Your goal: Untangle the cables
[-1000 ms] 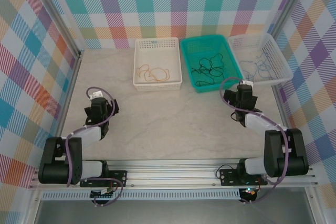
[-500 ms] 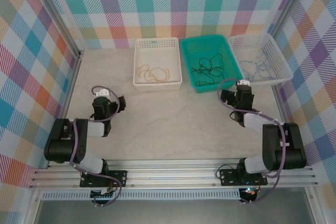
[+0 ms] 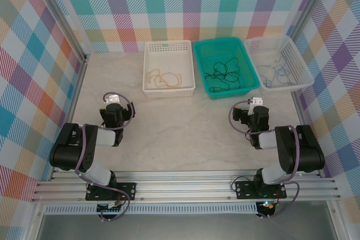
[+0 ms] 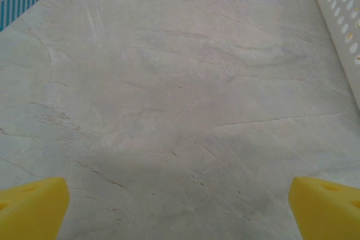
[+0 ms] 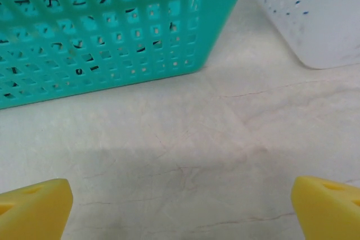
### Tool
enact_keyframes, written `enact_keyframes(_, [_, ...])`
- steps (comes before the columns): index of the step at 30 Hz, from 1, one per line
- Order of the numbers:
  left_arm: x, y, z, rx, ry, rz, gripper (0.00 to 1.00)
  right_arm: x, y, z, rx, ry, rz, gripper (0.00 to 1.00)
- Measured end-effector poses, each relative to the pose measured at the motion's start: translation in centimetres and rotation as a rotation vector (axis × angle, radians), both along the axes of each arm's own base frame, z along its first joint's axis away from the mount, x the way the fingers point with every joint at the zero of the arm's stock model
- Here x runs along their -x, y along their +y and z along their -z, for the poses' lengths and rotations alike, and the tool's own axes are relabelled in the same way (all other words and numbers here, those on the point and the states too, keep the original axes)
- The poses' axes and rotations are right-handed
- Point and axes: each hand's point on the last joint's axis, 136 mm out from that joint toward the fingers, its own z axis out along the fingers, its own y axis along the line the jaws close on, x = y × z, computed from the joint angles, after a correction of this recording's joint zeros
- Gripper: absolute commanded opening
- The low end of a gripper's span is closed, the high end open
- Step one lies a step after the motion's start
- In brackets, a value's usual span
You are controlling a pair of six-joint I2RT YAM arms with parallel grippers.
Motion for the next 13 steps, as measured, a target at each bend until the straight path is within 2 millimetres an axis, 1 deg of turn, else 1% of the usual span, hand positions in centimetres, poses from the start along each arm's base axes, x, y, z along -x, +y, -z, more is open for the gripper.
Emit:
enact_keyframes(2, [0.0,0.1,0.0,-0.003,0.000,-0.007,1.00,-1.2,0.0,-1.0,-0.020,-0.018,-0.014,1.00])
enact_keyframes(4, [0.0,0.1,0.0,-0.004,0.000,-0.007,1.00,-2.5,-0.4,-2.6,-0.028,-0.064,-0.011,1.00])
enact_keyframes(6, [0.0,0.1,0.0,-0.003,0.000,-0.006,1.00,-2.9,-0.6,-3.3,-0.030,-0.084,-0.009,1.00])
enact_keyframes(13, [-0.1,-0.1,0.0,0.002,-0.001,0.006,1.00,-2.8,-0.3,-3.0,-0.040,-0.072,-0.029,1.00])
